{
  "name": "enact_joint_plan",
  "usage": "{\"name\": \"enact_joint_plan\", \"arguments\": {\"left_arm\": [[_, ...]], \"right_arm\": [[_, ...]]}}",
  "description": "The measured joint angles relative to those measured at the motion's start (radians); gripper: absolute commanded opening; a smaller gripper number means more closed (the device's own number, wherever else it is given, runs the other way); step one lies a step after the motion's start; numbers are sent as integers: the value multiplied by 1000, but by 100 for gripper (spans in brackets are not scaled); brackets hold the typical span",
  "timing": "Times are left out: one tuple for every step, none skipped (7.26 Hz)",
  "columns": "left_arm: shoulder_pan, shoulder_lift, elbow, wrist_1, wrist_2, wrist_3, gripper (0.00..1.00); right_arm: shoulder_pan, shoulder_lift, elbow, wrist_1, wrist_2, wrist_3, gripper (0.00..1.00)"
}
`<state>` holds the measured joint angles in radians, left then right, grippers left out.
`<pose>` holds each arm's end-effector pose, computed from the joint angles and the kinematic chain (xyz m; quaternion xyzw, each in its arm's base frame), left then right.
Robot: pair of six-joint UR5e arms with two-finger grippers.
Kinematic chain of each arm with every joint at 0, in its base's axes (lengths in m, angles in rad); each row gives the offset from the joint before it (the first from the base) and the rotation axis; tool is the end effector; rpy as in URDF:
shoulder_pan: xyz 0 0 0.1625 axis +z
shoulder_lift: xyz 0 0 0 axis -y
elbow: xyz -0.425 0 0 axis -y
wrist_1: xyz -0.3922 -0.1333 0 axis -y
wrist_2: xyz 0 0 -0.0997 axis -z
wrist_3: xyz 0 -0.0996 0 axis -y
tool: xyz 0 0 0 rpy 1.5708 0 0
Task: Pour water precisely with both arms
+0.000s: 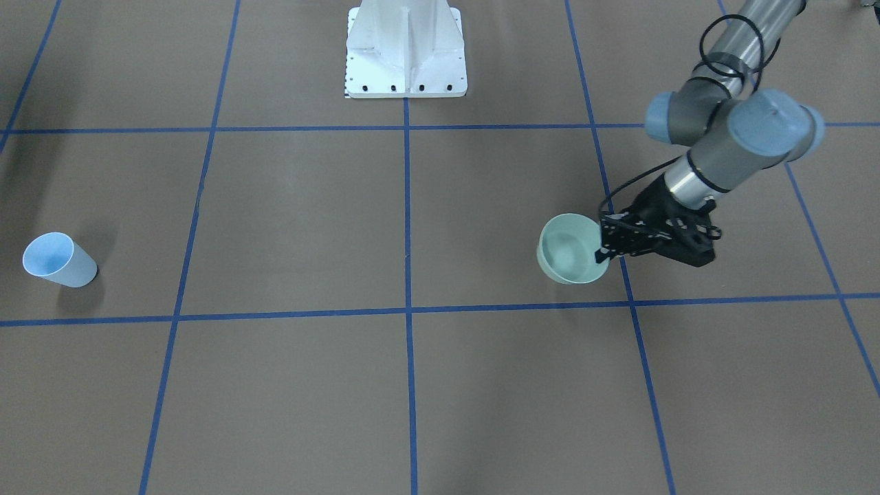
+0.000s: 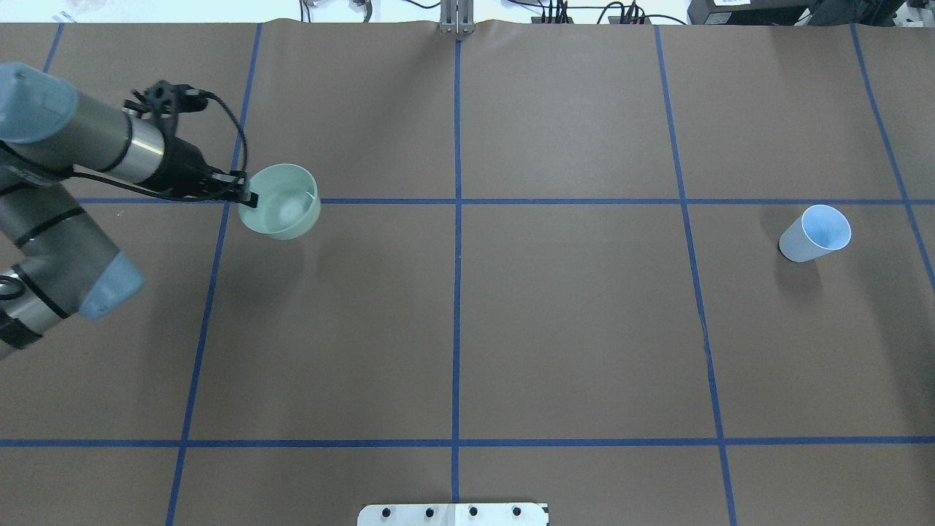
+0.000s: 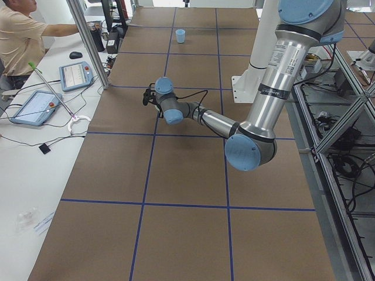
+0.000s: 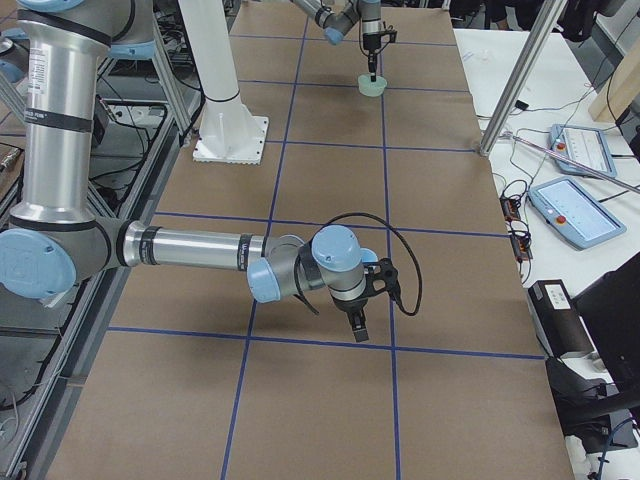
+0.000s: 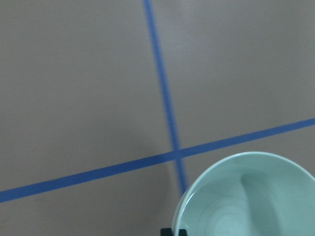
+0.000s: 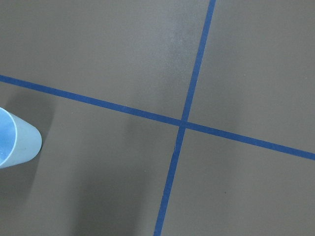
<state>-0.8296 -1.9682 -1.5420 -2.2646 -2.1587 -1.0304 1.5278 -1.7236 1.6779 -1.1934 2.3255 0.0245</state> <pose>0.3821 -0.5331 0.3663 0.1133 0.5335 0.0263 0.8378 0.0459 -0.4474 0.6366 0.1411 -0.3684 -0.0693 0.9163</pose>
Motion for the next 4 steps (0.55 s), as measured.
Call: {"name": "enact_joint_plan", "arguments": {"left_arm": [[79, -84, 6, 70, 70, -56, 0], [149, -165, 26, 126, 136, -104, 0], [202, -242, 69, 160, 190, -141, 0], [238, -295, 118, 174, 230, -163, 0]], "right_arm": [[0, 0, -1, 0, 0, 0, 100], [0, 0, -1, 0, 0, 0, 100], [-1, 0, -2, 0, 0, 0, 100], [-1, -1, -2, 0, 0, 0, 100]]}}
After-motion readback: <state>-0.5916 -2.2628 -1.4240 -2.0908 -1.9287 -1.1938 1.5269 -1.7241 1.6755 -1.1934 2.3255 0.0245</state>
